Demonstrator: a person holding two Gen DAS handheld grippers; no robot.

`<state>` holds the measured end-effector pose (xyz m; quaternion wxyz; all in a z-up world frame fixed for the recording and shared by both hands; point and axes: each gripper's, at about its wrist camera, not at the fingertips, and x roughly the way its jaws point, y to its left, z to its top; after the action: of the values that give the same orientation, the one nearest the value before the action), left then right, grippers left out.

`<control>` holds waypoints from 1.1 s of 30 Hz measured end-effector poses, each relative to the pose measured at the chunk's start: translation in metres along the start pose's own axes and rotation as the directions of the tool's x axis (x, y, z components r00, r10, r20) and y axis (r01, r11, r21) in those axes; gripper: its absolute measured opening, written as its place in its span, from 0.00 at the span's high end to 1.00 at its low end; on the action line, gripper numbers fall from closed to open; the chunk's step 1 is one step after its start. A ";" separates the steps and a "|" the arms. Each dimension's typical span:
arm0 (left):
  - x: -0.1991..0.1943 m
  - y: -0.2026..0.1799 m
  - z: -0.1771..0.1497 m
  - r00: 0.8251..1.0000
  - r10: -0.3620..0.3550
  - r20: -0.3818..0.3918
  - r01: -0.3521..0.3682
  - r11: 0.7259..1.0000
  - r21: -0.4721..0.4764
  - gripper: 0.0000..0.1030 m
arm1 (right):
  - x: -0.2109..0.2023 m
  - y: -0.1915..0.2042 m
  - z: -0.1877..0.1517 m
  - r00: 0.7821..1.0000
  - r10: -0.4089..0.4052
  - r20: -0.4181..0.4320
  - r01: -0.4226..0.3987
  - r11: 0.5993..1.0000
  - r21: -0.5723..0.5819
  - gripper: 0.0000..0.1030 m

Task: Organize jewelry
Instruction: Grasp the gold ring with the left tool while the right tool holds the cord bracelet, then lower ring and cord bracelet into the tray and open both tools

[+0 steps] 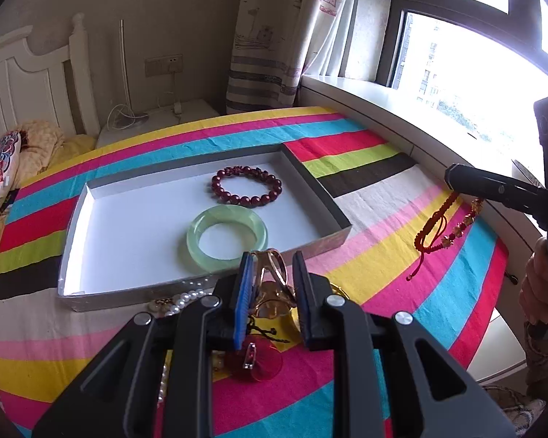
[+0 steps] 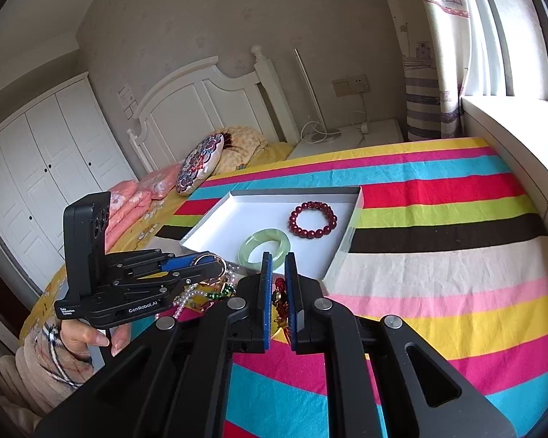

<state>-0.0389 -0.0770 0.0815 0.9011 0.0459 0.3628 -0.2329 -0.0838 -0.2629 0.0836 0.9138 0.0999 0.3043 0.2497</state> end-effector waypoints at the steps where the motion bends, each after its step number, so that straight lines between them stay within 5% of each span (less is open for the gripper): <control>1: -0.001 0.006 0.001 1.000 0.013 0.002 -0.013 1.000 -0.005 0.79 | 0.005 0.001 0.004 1.000 -0.003 -0.006 0.003 1.000 -0.007 0.91; 13: 0.025 0.093 0.013 0.994 0.105 -0.040 -0.110 0.985 -0.131 0.79 | 0.085 0.007 0.041 0.997 -0.052 -0.064 0.049 0.998 -0.043 0.91; 19: 0.042 0.112 0.013 0.989 0.130 -0.064 -0.138 0.979 -0.147 0.79 | 0.120 0.001 0.034 0.989 0.010 -0.150 -0.006 1.000 0.029 0.91; 29: 0.058 0.121 0.001 0.963 0.239 -0.126 -0.255 0.959 -0.125 0.78 | 0.163 -0.034 0.020 0.953 -0.162 -0.255 0.171 0.985 0.016 0.88; 30: 0.057 0.122 0.001 0.963 0.241 -0.124 -0.256 0.958 -0.128 0.76 | 0.160 -0.032 0.019 0.956 -0.159 -0.248 0.167 0.986 0.009 0.88; 33: 0.055 0.123 0.001 0.961 0.251 -0.114 -0.265 0.955 -0.134 0.44 | 0.144 -0.025 0.022 0.970 -0.148 -0.191 0.150 0.989 -0.001 0.87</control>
<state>0.0522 0.0108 0.0344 0.9064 0.0369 0.4126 -0.0830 0.0391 -0.2103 0.0197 0.8959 0.0585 0.3989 0.1867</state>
